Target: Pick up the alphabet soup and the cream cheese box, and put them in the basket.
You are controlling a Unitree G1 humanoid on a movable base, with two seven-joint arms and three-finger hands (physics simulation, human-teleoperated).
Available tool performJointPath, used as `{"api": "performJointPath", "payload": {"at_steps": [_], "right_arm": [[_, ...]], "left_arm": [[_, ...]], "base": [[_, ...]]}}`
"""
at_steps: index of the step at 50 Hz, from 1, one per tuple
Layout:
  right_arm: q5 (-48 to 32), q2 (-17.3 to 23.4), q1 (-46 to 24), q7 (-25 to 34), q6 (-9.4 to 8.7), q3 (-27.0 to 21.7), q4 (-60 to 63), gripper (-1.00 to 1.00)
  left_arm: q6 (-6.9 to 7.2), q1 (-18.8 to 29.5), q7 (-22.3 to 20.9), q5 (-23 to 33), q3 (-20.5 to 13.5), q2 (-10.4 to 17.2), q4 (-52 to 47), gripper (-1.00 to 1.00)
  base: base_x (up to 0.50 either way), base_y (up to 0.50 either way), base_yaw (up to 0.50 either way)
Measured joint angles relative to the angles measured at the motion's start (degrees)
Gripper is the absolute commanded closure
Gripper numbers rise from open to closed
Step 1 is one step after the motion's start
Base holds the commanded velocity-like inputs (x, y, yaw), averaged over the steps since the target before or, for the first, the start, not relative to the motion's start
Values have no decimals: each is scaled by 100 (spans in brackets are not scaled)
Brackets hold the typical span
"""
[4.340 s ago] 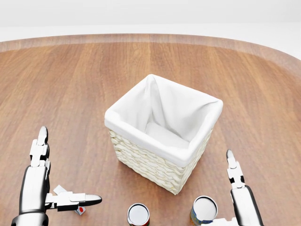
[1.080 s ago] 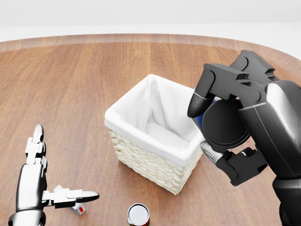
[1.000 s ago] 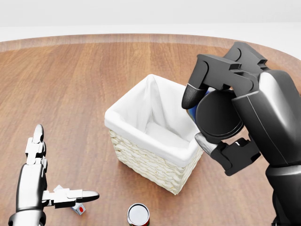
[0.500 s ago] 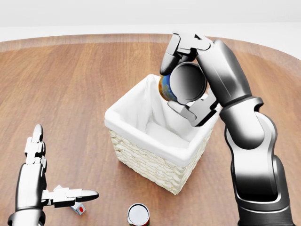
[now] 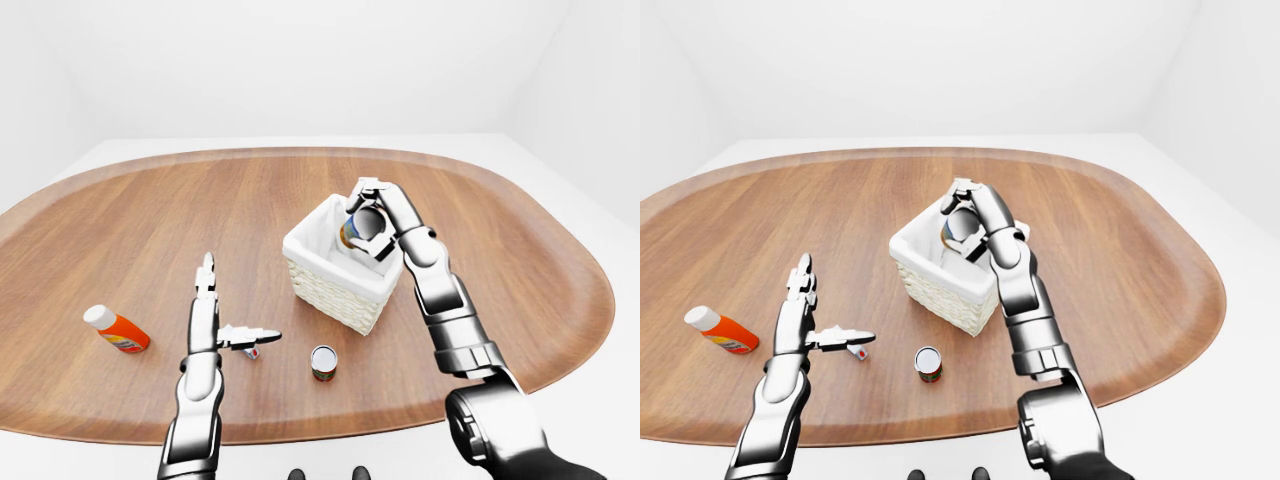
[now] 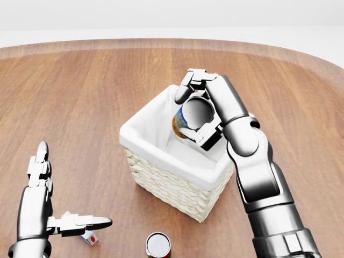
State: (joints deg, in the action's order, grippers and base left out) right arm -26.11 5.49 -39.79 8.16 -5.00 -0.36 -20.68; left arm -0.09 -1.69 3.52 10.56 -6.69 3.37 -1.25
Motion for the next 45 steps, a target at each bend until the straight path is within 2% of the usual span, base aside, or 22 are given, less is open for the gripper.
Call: {"api": "performJointPath", "payload": {"at_steps": [9,20,21,22,23,28,33,37,45], "right_arm": [[231,26,-444,-266,0,-34,-1369,100],[470,106,-951,-563,226,-74,-2932,100],[487,111,-985,-578,242,-77,-3026,77],[506,117,-1016,-594,254,-83,-3111,8],[525,121,-1043,-605,271,-87,-3189,-100],[650,133,-1136,-656,279,-106,-3368,-100],[745,147,-1104,-652,183,-123,-3184,-100],[819,155,-966,-614,0,-142,-2660,-100],[888,162,-656,-542,0,-160,-1411,-100]], "left_arm": [[9,-13,-6,6,3,-4,-25,-100],[-2,-24,-9,8,4,-6,-27,-100],[1,-25,-10,8,4,-7,-32,-100],[3,-26,-11,8,4,-7,-35,-100],[3,-27,-11,8,4,-7,-37,-100],[-6,-24,-10,9,4,-7,-28,-100],[-14,-23,-10,9,5,-7,-21,-100],[-7,-27,-12,11,7,-9,-34,-100],[1,-32,-14,15,11,-12,-50,-100]], "base": [[0,0,0],[0,0,0],[0,0,0],[0,0,0],[0,0,0],[0,0,0],[0,0,0],[0,0,0],[0,0,0]]}}
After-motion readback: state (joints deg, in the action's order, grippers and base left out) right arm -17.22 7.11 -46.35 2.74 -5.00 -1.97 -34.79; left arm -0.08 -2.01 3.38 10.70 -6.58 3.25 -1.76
